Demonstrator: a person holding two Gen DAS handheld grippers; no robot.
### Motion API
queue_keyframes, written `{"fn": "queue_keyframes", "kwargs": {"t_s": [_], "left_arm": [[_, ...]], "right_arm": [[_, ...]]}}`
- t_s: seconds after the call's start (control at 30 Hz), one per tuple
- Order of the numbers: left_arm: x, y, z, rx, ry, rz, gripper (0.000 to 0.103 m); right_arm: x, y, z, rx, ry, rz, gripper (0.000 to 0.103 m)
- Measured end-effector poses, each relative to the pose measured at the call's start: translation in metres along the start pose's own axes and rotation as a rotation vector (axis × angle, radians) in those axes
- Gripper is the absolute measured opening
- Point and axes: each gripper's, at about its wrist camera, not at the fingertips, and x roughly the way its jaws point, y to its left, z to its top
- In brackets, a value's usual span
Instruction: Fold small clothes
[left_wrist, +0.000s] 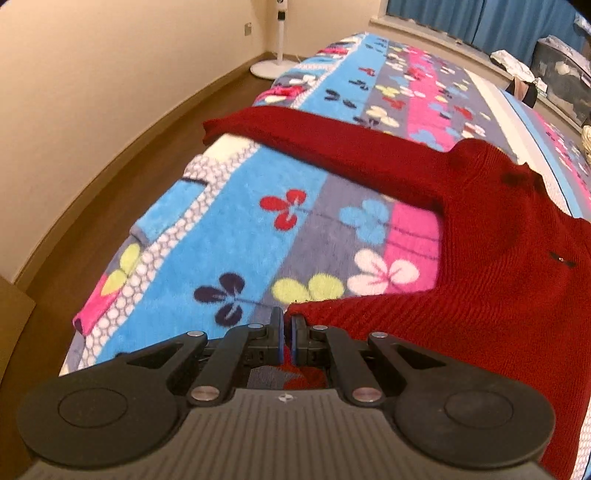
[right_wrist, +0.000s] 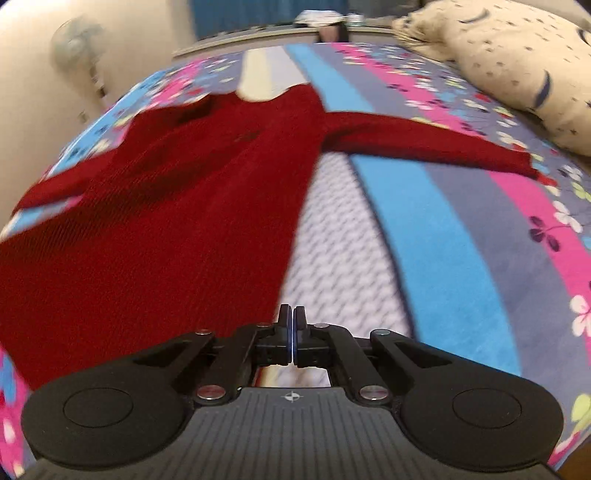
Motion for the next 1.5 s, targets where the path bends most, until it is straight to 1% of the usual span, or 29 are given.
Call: {"fn": "queue_keyframes", "kwargs": {"t_s": [0.03,0.07,0.1,0.13,0.17,0.23,0.3,0.37,0.47,0.5,0.53,0.57,0.63,0.7,0.73,0.77,0.83,0.87,0.9,0.97,1.03,1.1,1.13,1.17,1.27,1.33,1.37,1.47,1.5], "left_arm": [[0.001,0.001,-0.001,0.000,0.002,0.000,0.004],[0.002,0.001,-0.002,0.001,0.003,0.001,0.004],[0.003,0.001,-0.002,0.000,0.006,0.003,0.004],[0.005,0.001,-0.003,-0.002,0.008,0.004,0.004],[0.005,0.001,-0.003,-0.004,0.010,0.006,0.004],[0.005,0.000,-0.004,-0.004,0.011,0.007,0.004],[0.003,-0.001,-0.006,0.005,0.009,0.006,0.004],[0.000,0.000,-0.006,0.009,0.008,-0.002,0.004],[-0.004,0.004,-0.003,-0.012,0.010,-0.022,0.004],[-0.005,0.006,-0.002,-0.022,0.012,-0.028,0.004],[-0.006,0.007,0.000,-0.030,0.014,-0.034,0.004],[-0.006,0.008,0.001,-0.035,0.016,-0.039,0.004],[-0.006,0.007,0.001,-0.028,0.017,-0.039,0.004],[-0.003,0.005,0.001,-0.023,0.020,-0.032,0.004],[-0.001,0.005,0.001,-0.022,0.022,-0.028,0.004],[0.000,0.005,0.000,-0.023,0.025,-0.026,0.004],[0.003,0.004,-0.001,-0.024,0.028,-0.023,0.004],[0.003,0.004,-0.002,-0.020,0.029,-0.022,0.004],[0.004,0.005,-0.002,-0.018,0.031,-0.023,0.004],[0.006,0.005,-0.002,-0.015,0.036,-0.023,0.004],[0.007,0.006,-0.002,-0.016,0.040,-0.022,0.004],[0.009,0.005,-0.002,-0.015,0.043,-0.019,0.004],[0.009,0.005,-0.002,-0.014,0.042,-0.017,0.004],[0.009,0.004,-0.002,-0.013,0.042,-0.016,0.004],[0.010,0.004,-0.002,-0.014,0.042,-0.013,0.004],[0.010,0.006,-0.002,-0.018,0.045,-0.018,0.004],[0.010,0.007,-0.002,-0.018,0.046,-0.020,0.005],[0.011,0.008,-0.002,-0.014,0.049,-0.023,0.005],[0.011,0.008,-0.002,-0.016,0.048,-0.023,0.005]], "right_arm": [[-0.003,-0.001,0.001,-0.004,0.017,0.010,0.006],[-0.006,-0.001,-0.002,-0.017,0.035,0.020,0.024],[-0.009,0.002,-0.009,-0.036,0.052,0.025,0.039],[-0.011,0.006,-0.020,-0.060,0.063,0.029,0.062],[-0.014,0.011,-0.031,-0.086,0.072,0.038,0.065],[-0.014,0.026,-0.054,-0.141,0.101,0.061,0.065],[-0.013,0.041,-0.067,-0.164,0.117,0.083,0.065],[-0.009,0.059,-0.073,-0.208,0.123,0.086,0.068],[0.006,0.082,-0.071,-0.271,0.093,0.024,0.073],[0.013,0.083,-0.067,-0.248,0.093,-0.013,0.073],[0.017,0.080,-0.061,-0.191,0.096,-0.030,0.073],[0.017,0.073,-0.054,-0.105,0.102,-0.025,0.072],[0.012,0.053,-0.038,0.058,0.088,0.003,0.072],[0.010,0.029,-0.024,0.186,0.080,0.029,0.072],[0.011,0.017,-0.019,0.248,0.094,0.051,0.073],[0.014,0.002,-0.013,0.322,0.123,0.079,0.073],[0.021,-0.017,-0.009,0.422,0.184,0.146,0.076],[0.026,-0.026,-0.007,0.460,0.224,0.192,0.076],[0.029,-0.033,-0.006,0.488,0.251,0.216,0.076],[0.029,-0.042,-0.007,0.519,0.272,0.231,0.077],[0.027,-0.047,-0.010,0.533,0.258,0.194,0.077],[0.024,-0.050,-0.009,0.546,0.196,0.110,0.077],[0.024,-0.053,-0.008,0.557,0.176,0.089,0.077],[0.025,-0.055,-0.007,0.570,0.168,0.085,0.077],[0.037,-0.057,-0.011,0.583,0.191,0.088,0.077],[0.039,-0.059,-0.015,0.603,0.176,0.075,0.077],[0.040,-0.064,-0.017,0.646,0.164,0.083,0.076],[0.031,-0.090,-0.027,0.883,0.114,0.140,0.072],[0.029,-0.097,-0.027,0.940,0.093,0.166,0.070]]}}
